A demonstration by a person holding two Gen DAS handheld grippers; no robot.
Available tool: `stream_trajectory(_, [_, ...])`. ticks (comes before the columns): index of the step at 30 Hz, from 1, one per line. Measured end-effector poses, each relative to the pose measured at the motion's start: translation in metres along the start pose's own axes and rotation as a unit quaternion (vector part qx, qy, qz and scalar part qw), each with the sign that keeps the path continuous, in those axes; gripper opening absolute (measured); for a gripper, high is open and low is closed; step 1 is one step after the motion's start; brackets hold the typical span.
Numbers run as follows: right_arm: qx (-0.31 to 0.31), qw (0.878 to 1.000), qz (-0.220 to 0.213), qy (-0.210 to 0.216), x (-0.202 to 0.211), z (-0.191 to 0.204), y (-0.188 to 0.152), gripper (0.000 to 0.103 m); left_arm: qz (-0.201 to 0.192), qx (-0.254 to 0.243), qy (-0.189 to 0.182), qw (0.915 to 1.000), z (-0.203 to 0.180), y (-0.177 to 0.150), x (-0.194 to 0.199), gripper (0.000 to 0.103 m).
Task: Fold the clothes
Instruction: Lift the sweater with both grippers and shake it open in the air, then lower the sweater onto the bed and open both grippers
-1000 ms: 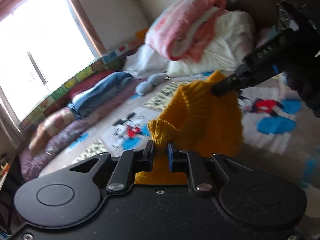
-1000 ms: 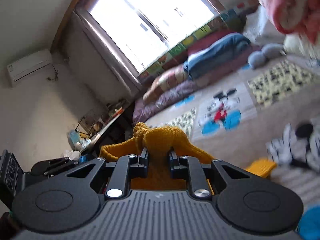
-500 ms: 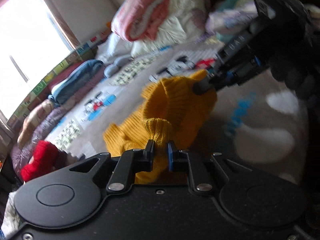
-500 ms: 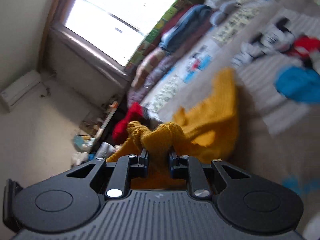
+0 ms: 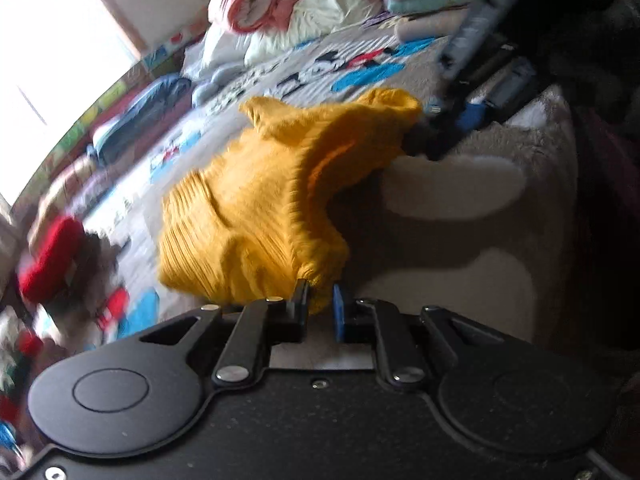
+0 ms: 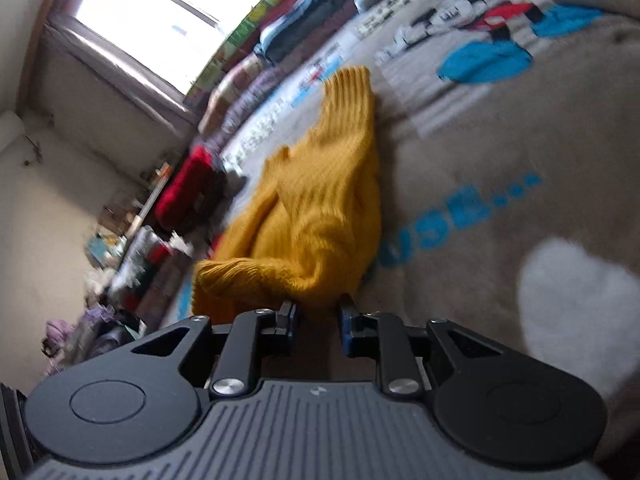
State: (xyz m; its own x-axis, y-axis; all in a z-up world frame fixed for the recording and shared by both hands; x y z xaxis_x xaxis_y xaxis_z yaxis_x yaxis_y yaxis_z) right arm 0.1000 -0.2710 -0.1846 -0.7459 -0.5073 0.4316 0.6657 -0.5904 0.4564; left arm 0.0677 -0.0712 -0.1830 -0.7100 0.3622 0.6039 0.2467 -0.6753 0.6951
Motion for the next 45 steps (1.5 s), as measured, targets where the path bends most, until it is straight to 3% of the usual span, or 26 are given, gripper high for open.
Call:
stream_trajectory(2, [-0.009, 1.000, 0.012, -0.007, 0.006, -0.007, -0.011, 0.027, 0.005, 0.022, 0.001, 0.9997, -0.001, -0.008, 0.006, 0.014])
stream_trajectory(4, [-0.025, 0.999, 0.018, -0.008, 0.013, -0.014, -0.022, 0.034, 0.022, 0.037, -0.008, 0.9991, -0.003, -0.018, 0.011, 0.029])
stream_trajectory(6, [-0.057, 0.998, 0.012, 0.000, 0.024, -0.022, -0.029, 0.042, 0.021, 0.097, -0.017, 0.9949, 0.006, -0.024, 0.018, 0.047])
stream_trajectory(8, [-0.091, 0.996, 0.001, 0.009, 0.031, -0.030, -0.034, 0.052, 0.019, 0.160, -0.026, 0.9865, 0.015, -0.029, 0.024, 0.048])
stream_trajectory(9, [-0.105, 0.994, -0.005, 0.015, 0.032, -0.032, -0.033, 0.056, 0.012, 0.219, -0.037, 0.9749, 0.025, -0.031, 0.025, 0.048])
stream_trajectory(11, [-0.130, 0.991, -0.019, 0.029, 0.032, -0.034, -0.030, 0.062, -0.004, 0.341, -0.059, 0.9381, 0.047, -0.035, 0.025, 0.048])
stream_trajectory(14, [-0.153, 0.986, -0.035, 0.052, 0.025, -0.029, -0.021, 0.067, -0.025, 0.504, -0.090, 0.8585, 0.074, -0.043, 0.017, 0.049])
stream_trajectory(16, [-0.161, 0.985, -0.033, 0.059, 0.015, -0.023, -0.016, 0.069, -0.038, 0.572, -0.114, 0.8114, 0.082, -0.040, 0.008, 0.049])
stream_trajectory(17, [-0.160, 0.985, -0.032, 0.058, 0.009, -0.021, -0.014, 0.069, -0.038, 0.596, -0.117, 0.7934, 0.083, -0.040, 0.000, 0.049])
stream_trajectory(18, [-0.158, 0.985, -0.034, 0.056, 0.003, -0.019, -0.012, 0.069, -0.036, 0.619, -0.119, 0.7756, 0.085, -0.040, -0.008, 0.049])
stream_trajectory(22, [-0.165, 0.985, -0.037, 0.045, -0.019, -0.019, -0.011, 0.062, -0.020, 0.661, -0.117, 0.7409, 0.073, -0.042, -0.035, 0.047])
stream_trajectory(23, [-0.155, 0.987, -0.035, 0.039, -0.024, -0.020, -0.012, 0.055, -0.019, 0.653, -0.109, 0.7490, 0.071, -0.042, -0.035, 0.028])
stream_trajectory(24, [-0.135, 0.990, -0.032, 0.033, -0.028, -0.019, -0.014, 0.046, -0.018, 0.643, -0.100, 0.7591, 0.068, -0.041, -0.033, 0.017])
stream_trajectory(26, [-0.084, 0.996, -0.024, 0.023, -0.034, -0.015, -0.019, 0.026, -0.017, 0.622, -0.082, 0.7787, 0.064, -0.040, -0.029, 0.013])
stream_trajectory(27, [-0.052, 0.998, -0.027, 0.012, -0.032, -0.012, -0.022, 0.021, -0.016, 0.611, -0.073, 0.7882, 0.061, -0.040, -0.027, 0.013])
stream_trajectory(30, [0.036, 0.998, -0.050, -0.010, -0.013, 0.002, -0.026, 0.019, -0.015, 0.577, -0.046, 0.8152, 0.055, -0.038, -0.021, 0.013])
stream_trajectory(32, [0.080, 0.995, -0.041, -0.035, -0.005, -0.001, -0.031, 0.018, -0.013, 0.554, -0.027, 0.8320, 0.050, -0.036, -0.017, 0.012])
stream_trajectory(34, [0.086, 0.995, -0.019, -0.053, -0.008, -0.016, -0.041, 0.014, -0.021, 0.547, -0.017, 0.8366, 0.045, -0.045, -0.017, 0.014])
stream_trajectory(37, [0.083, 0.995, -0.024, -0.057, -0.002, -0.016, -0.045, 0.017, -0.021, 0.530, -0.025, 0.8475, 0.047, -0.038, -0.011, 0.016])
stream_trajectory(42, [0.085, 0.994, -0.029, -0.055, 0.010, -0.013, -0.044, 0.033, -0.009, 0.538, -0.048, 0.8415, 0.039, -0.052, -0.004, 0.034])
stream_trajectory(45, [0.074, 0.995, -0.041, -0.047, 0.016, -0.010, -0.035, 0.039, -0.012, 0.534, -0.037, 0.8448, 0.042, -0.048, 0.011, 0.044])
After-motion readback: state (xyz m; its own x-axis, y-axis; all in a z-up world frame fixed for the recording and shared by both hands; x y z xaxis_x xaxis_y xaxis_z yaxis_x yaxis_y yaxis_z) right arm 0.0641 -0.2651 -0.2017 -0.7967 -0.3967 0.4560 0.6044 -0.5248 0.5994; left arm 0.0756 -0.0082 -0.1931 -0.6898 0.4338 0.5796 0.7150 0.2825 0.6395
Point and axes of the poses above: each gripper's, at about its wrist camera, not at the fingertips, and x roughly against the way its jaws point, z to its left, y to its top, the point moved 8 cm from there along -x, roughly the way its jaws point, and after that the axes turned 4 degrees about -z, right-handed, at the moved point
